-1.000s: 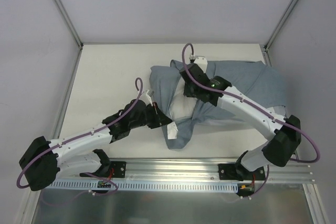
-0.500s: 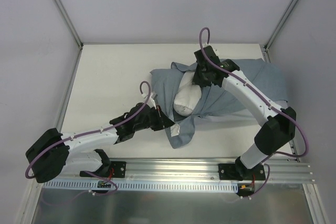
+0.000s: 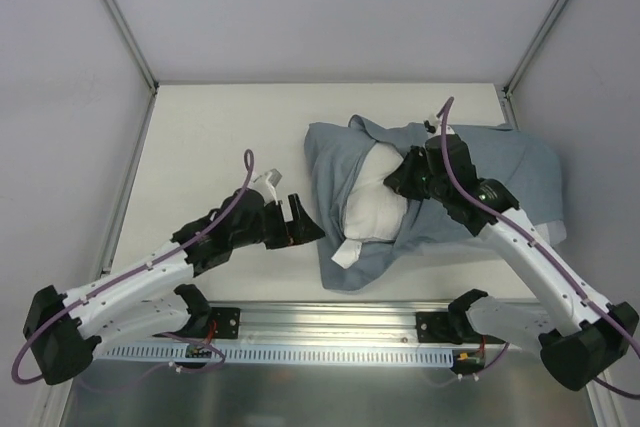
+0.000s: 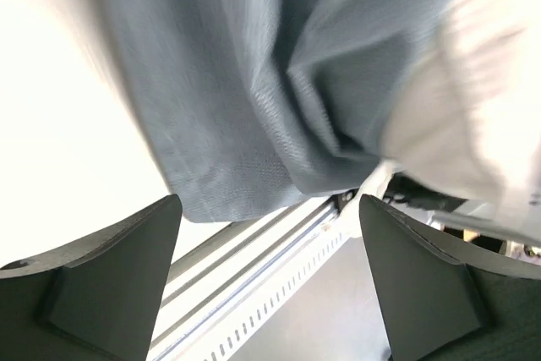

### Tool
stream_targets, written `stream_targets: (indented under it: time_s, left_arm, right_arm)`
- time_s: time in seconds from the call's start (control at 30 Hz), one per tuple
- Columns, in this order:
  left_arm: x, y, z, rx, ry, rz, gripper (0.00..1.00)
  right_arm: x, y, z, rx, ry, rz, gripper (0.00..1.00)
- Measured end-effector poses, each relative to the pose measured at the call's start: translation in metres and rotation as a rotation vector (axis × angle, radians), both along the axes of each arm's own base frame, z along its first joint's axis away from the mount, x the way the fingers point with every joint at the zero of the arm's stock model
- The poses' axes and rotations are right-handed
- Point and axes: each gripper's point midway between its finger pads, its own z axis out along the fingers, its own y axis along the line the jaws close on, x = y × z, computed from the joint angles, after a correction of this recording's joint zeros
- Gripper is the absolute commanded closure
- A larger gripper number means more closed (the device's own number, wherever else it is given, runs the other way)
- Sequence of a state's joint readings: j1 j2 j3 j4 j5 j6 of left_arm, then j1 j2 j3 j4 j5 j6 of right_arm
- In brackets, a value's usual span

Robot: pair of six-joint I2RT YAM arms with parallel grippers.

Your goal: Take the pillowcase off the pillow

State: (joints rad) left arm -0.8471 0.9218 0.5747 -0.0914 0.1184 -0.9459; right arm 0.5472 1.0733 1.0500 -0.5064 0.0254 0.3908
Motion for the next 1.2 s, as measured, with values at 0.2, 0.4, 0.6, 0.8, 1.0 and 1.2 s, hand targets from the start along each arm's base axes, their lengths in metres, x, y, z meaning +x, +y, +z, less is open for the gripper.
stream_targets:
  time_s: [0.2, 0.4, 0.6, 0.8, 1.0, 1.2]
  left_arm:
    - [0.031, 0.016, 0.07, 0.049, -0.145, 0.017, 0.05]
    - [0.066, -0.028, 0.073, 0.161, -0.149, -0.062, 0.05]
    - [0.084, -0.047, 0.031, 0.292, -0.073, -0.118, 0.13]
    - [0.097, -0.061, 0.029, 0.321, -0.072, -0.144, 0.5]
    - [0.109, -0.071, 0.03, 0.307, -0.066, -0.183, 1.0]
    - [0.136, -0.034, 0.038, 0.257, -0.002, -0.103, 1.0]
  right_arm:
    - [-0.017, -0.004, -0.02, -0.062, 0.002, 0.025, 0.99]
    - [-0.026, 0.004, -0.025, -0.09, 0.001, 0.065, 0.99]
    - [-0.031, 0.006, -0.025, -0.098, -0.001, 0.08, 0.99]
    - [-0.036, 0.008, -0.025, -0.102, 0.001, 0.096, 0.99]
    - [-0.046, 0.007, -0.023, -0.108, 0.0, 0.136, 0.99]
    - [-0.077, 0.009, -0.005, -0.044, -0.041, 0.276, 0.99]
